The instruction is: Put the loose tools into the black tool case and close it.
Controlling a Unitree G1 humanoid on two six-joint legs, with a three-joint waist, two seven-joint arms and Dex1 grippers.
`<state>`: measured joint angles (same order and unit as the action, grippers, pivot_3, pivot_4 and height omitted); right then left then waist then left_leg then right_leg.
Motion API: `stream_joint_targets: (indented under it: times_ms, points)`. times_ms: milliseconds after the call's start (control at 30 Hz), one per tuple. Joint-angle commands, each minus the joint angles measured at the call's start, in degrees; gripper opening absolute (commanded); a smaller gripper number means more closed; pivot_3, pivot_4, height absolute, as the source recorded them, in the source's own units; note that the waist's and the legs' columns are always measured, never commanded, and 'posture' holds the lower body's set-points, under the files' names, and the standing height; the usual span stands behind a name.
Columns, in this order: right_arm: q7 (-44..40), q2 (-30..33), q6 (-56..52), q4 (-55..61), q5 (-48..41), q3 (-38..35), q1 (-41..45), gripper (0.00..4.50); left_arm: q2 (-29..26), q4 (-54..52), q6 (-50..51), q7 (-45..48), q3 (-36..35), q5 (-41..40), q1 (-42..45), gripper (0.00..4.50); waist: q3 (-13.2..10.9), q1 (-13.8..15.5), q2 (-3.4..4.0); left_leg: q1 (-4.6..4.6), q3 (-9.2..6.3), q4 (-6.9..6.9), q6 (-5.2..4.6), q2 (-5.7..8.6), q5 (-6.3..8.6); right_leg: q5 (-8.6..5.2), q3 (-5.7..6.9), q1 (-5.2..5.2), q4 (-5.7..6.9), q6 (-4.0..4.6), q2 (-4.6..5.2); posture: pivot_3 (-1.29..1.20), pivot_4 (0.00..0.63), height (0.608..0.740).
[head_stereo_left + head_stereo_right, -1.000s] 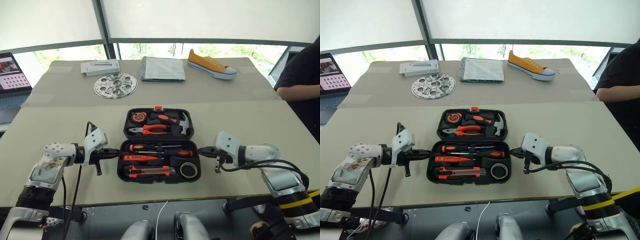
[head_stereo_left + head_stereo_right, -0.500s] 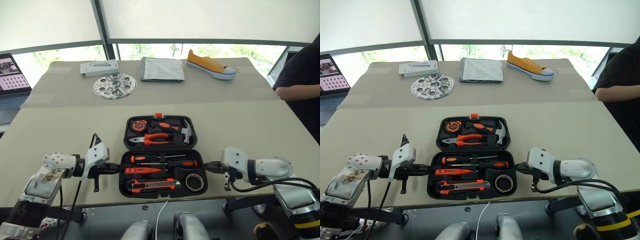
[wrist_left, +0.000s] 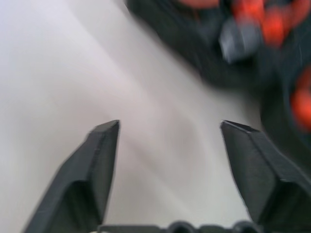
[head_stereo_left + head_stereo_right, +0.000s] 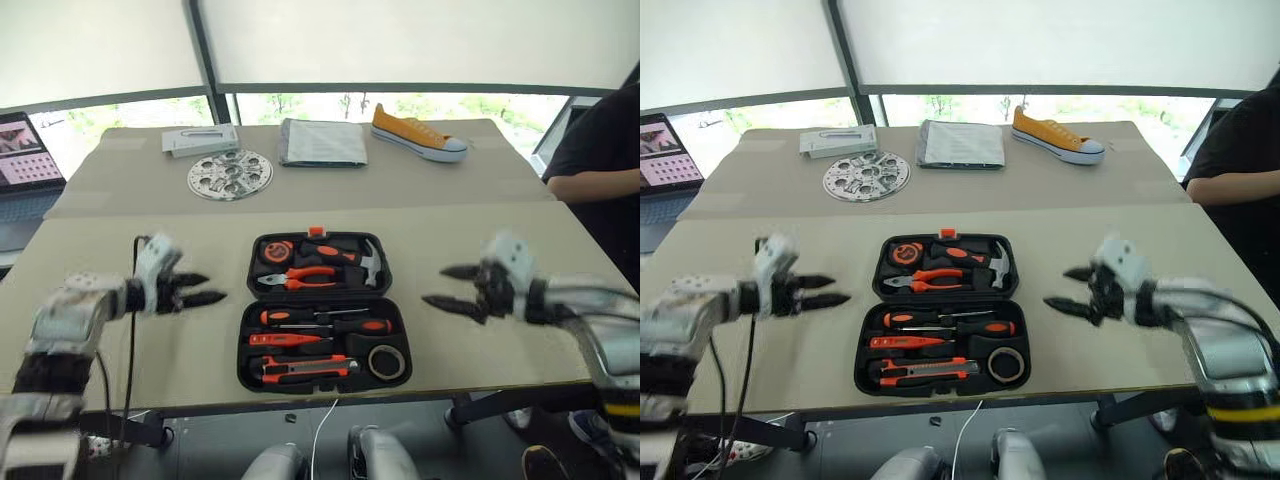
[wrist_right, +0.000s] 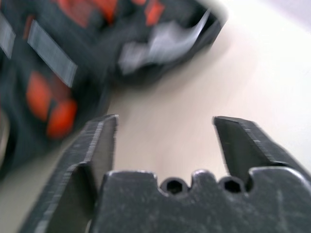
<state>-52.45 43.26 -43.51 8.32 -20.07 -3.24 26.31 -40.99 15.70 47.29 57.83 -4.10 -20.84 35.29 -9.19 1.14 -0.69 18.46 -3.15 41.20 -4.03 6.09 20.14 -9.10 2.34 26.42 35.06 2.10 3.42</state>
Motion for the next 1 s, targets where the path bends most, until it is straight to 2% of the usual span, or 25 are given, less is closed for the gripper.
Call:
stream_joint_targets:
  times_ms: [33,133,233,333,433,533,567,767,800,1000]
  points:
    - [5.56,-3.77,-9.87,-4.01,-0.30,2.68,5.69,4.49,4.67,2.19,13.09,-8.20,-3.47,-3.44,6.44,4.47,0.06,-0.03,-0.05,-0.02,0.00,0.01,0.00,-0.01,0.00,0.00,-0.01,-0.01,0.04,0.00,-0.01,0.00,0.150,0.740]
    - [9.64,-8.27,-13.30,-8.58,-0.07,3.57,10.52,4.49,7.33,2.64,14.94,-11.11,-3.23,-3.39,8.02,4.47,0.06,-0.65,-0.04,0.09,0.00,-0.14,-0.07,0.06,0.03,0.01,-0.01,0.17,0.11,-0.02,-0.01,0.00,0.150,0.740]
    - [13.50,-11.12,-14.04,-14.15,1.52,4.11,13.82,4.49,7.09,3.78,11.19,-11.61,-0.08,-0.58,7.13,4.47,0.06,-1.54,-0.04,0.51,0.02,-0.04,-0.07,0.16,0.03,0.02,0.01,0.70,0.19,-0.02,0.01,0.00,0.150,0.740]
    - [14.97,-12.36,-13.54,-18.16,2.51,4.47,15.17,4.49,6.84,4.96,9.42,-11.76,1.37,0.56,6.98,4.47,0.07,-1.99,-0.02,0.60,0.02,0.13,-0.04,0.17,0.02,0.02,0.11,0.76,0.28,0.02,0.00,0.00,0.150,0.740]
    - [15.99,-13.63,-13.57,-20.31,2.18,3.62,15.99,3.77,6.58,4.99,8.92,-11.40,1.91,0.67,6.43,3.74,0.07,-1.98,-0.02,0.53,0.03,0.18,0.02,0.19,0.00,0.03,0.09,0.71,0.09,0.04,0.02,0.00,0.150,0.740]
    - [15.50,-13.75,-13.19,-20.12,2.26,4.43,15.97,2.69,6.45,3.30,9.31,-10.52,1.96,-0.17,5.30,2.57,0.08,-1.82,-0.01,0.42,0.05,0.19,0.22,0.17,-0.11,0.11,0.02,0.60,0.14,0.17,0.03,0.00,0.150,0.740]
    - [15.42,-13.81,-13.30,-19.81,2.15,4.68,15.85,2.43,6.49,2.68,9.61,-10.45,1.85,-0.48,5.01,2.38,0.09,-1.73,0.00,0.41,0.04,0.19,0.26,0.17,-0.14,0.12,0.00,0.60,0.18,0.18,0.03,0.00,0.150,0.740]
    - [15.38,-14.23,-13.74,-19.17,1.78,5.50,15.80,0.36,6.57,1.64,9.15,-10.89,2.13,-0.21,3.97,0.17,0.29,-0.66,0.08,0.38,0.02,0.23,0.28,0.18,-0.16,0.14,-0.06,0.56,0.28,0.19,0.08,0.00,0.150,0.740]
    - [15.42,-14.33,-13.92,-19.36,1.72,5.55,15.93,0.02,6.63,1.63,9.11,-10.97,2.09,-0.22,3.93,0.00,0.35,-0.64,0.07,0.38,0.02,0.23,0.28,0.19,-0.16,0.14,-0.06,0.56,0.28,0.18,0.08,0.00,0.150,0.740]
    - [14.95,-14.00,-14.80,-19.76,1.71,6.45,16.45,0.02,6.62,1.23,8.68,-10.34,2.24,-0.63,3.77,0.00,0.42,-0.61,0.13,0.26,0.02,0.18,0.27,0.16,-0.15,0.14,-0.09,0.46,0.28,0.18,0.07,0.00,0.150,0.740]
